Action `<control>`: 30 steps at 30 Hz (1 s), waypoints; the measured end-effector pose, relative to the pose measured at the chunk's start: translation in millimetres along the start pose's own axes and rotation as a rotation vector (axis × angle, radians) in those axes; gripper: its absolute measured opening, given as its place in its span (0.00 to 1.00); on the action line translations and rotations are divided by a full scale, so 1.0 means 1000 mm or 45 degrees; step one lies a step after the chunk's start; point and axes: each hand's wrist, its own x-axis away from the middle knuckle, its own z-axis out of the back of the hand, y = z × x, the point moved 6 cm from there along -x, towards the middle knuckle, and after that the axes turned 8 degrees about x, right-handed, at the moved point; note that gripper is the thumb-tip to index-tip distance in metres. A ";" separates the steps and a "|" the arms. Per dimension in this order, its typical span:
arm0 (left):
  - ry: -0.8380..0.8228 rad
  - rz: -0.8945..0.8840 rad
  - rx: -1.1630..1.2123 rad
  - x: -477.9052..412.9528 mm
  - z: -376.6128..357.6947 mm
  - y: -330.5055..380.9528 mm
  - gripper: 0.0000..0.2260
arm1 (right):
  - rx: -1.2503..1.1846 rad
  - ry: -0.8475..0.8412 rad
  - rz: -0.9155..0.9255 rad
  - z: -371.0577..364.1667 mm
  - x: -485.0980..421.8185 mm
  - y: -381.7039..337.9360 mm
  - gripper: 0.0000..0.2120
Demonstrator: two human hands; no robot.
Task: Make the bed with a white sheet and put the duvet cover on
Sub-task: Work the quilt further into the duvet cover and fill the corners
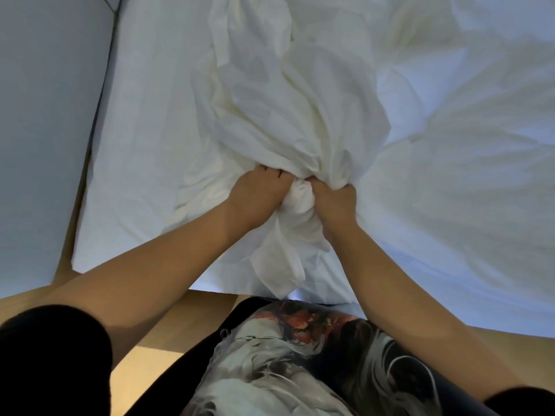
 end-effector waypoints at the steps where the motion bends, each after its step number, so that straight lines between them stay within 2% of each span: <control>1: 0.019 -0.019 -0.007 -0.002 0.002 0.002 0.20 | -0.052 0.033 -0.051 0.002 -0.004 0.002 0.08; 4: 0.019 -0.075 0.031 -0.006 0.007 0.005 0.19 | -0.123 -0.009 -0.180 0.010 -0.012 0.009 0.07; 5: 0.005 -0.080 0.046 -0.007 0.009 0.003 0.18 | -0.123 -0.098 -0.194 0.011 -0.014 0.009 0.11; 8: -0.052 -0.090 0.094 -0.010 0.016 -0.005 0.14 | -0.127 -0.441 -0.186 0.012 -0.013 -0.002 0.29; 10: -0.072 -0.096 0.127 -0.013 0.024 -0.007 0.13 | -0.119 -0.580 -0.170 0.013 -0.009 -0.014 0.35; 15: -0.009 -0.147 0.174 -0.021 0.073 0.003 0.14 | -0.511 -0.706 -0.180 0.024 0.005 -0.042 0.23; 19: 0.032 -0.171 0.067 -0.021 0.120 0.012 0.13 | -0.681 -0.823 -0.142 0.044 0.020 -0.075 0.23; 21: 0.039 -0.185 0.071 -0.013 0.137 0.011 0.14 | -0.553 -0.793 -0.078 0.062 0.028 -0.091 0.24; 24: 0.058 -0.202 0.151 0.005 0.155 -0.004 0.12 | -0.351 -0.691 0.189 0.099 0.034 -0.109 0.23; 27: 0.040 -0.132 0.195 0.020 0.164 -0.024 0.14 | -0.204 -0.591 0.374 0.138 0.037 -0.111 0.26; 29: 0.078 -0.138 0.204 0.027 0.170 -0.034 0.16 | -0.143 -0.432 0.429 0.160 0.034 -0.100 0.23; 30: 0.100 -0.135 0.170 0.030 0.173 -0.042 0.16 | -0.154 -0.268 0.415 0.175 0.029 -0.091 0.20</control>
